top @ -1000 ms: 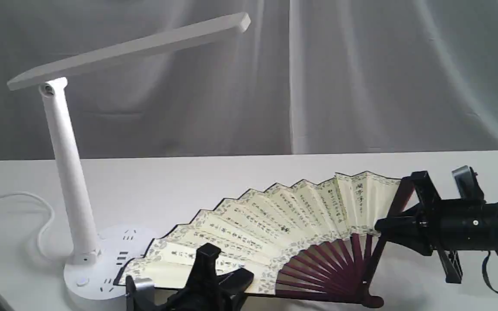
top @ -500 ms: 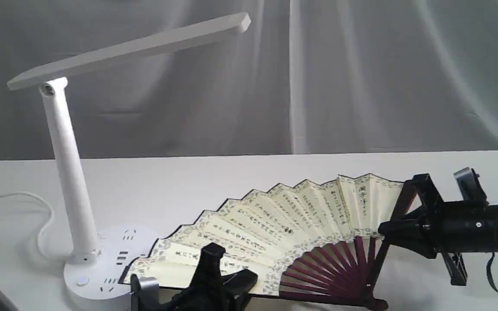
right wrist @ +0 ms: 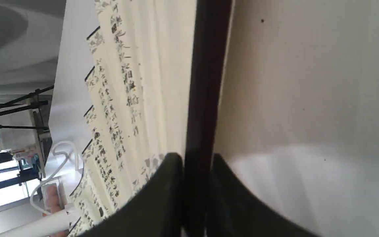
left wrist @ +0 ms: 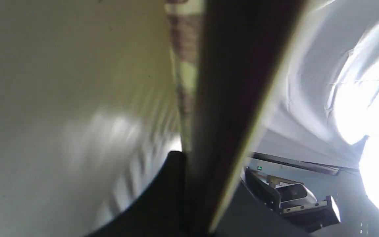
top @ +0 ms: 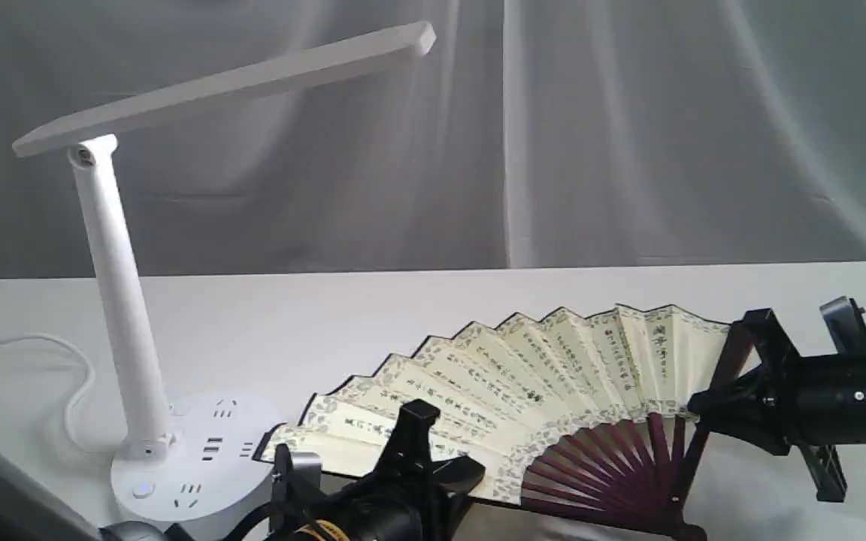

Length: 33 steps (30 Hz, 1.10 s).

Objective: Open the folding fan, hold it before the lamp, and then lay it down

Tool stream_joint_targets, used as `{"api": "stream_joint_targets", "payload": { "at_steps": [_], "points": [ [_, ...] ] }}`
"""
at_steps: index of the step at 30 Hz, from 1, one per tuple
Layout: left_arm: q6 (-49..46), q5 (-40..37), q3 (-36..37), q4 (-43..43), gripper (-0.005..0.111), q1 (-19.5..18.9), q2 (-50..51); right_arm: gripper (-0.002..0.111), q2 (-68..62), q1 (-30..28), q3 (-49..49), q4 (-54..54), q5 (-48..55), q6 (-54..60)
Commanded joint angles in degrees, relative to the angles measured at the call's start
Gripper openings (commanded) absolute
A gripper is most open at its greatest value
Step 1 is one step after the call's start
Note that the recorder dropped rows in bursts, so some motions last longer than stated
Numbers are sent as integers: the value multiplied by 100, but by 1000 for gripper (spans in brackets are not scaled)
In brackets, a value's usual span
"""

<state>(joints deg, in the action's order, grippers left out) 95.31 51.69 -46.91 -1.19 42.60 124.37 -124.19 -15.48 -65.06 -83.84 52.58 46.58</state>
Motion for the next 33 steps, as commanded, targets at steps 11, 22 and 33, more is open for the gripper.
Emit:
{"api": "stream_joint_targets", "payload": {
  "at_steps": [11, 22, 33],
  "points": [
    [62, 413, -11, 477, 0, 22, 421, 2, 44, -54, -14, 96, -859, 268],
    [175, 507, -11, 215, 0, 22, 518, 35, 44, -54, -14, 163, -848, 213],
    [53, 278, -496, 355, 0, 22, 683, 54, 284, -196, -14, 518, -603, -191]
  ]
}}
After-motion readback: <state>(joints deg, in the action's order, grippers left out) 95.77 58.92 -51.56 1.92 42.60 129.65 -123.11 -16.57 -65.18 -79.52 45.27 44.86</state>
